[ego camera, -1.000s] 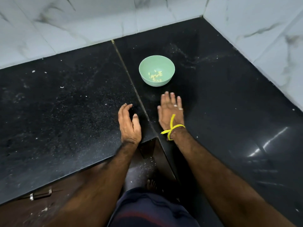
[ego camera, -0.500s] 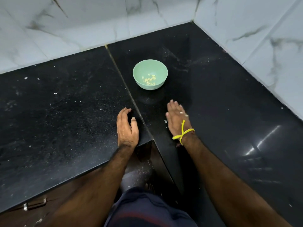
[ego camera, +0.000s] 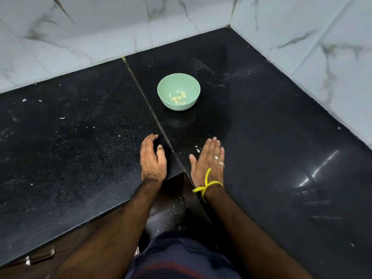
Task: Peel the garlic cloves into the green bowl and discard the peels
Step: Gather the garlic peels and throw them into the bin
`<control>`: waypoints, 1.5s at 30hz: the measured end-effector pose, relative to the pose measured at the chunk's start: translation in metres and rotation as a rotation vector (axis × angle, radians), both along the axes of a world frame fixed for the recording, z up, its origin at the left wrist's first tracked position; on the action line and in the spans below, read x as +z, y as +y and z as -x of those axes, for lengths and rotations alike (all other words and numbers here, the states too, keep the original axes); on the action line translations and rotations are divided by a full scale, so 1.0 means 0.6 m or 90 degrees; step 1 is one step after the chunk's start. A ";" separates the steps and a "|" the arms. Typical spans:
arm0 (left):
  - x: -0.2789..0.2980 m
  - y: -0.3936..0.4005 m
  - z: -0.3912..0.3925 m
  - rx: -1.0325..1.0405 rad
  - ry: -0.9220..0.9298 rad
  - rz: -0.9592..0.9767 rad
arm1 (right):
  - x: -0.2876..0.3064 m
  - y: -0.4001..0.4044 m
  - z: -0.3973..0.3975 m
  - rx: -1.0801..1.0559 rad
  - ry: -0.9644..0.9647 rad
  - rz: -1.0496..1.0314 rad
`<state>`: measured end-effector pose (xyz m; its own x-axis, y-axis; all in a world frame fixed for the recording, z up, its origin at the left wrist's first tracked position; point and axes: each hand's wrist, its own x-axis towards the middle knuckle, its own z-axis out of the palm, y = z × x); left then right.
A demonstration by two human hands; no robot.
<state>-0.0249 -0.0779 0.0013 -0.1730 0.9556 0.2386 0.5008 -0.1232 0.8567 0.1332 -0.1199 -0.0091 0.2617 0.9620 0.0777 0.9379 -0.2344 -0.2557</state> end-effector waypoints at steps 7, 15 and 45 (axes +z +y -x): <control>0.001 -0.002 0.002 0.006 -0.011 -0.003 | 0.017 0.115 -0.065 0.053 0.102 -0.063; 0.000 0.001 0.002 0.001 -0.002 0.000 | 0.014 0.134 -0.086 0.233 -0.010 0.045; -0.008 -0.063 -0.007 0.011 -0.128 0.005 | 0.025 -0.064 -0.047 0.384 -0.198 0.001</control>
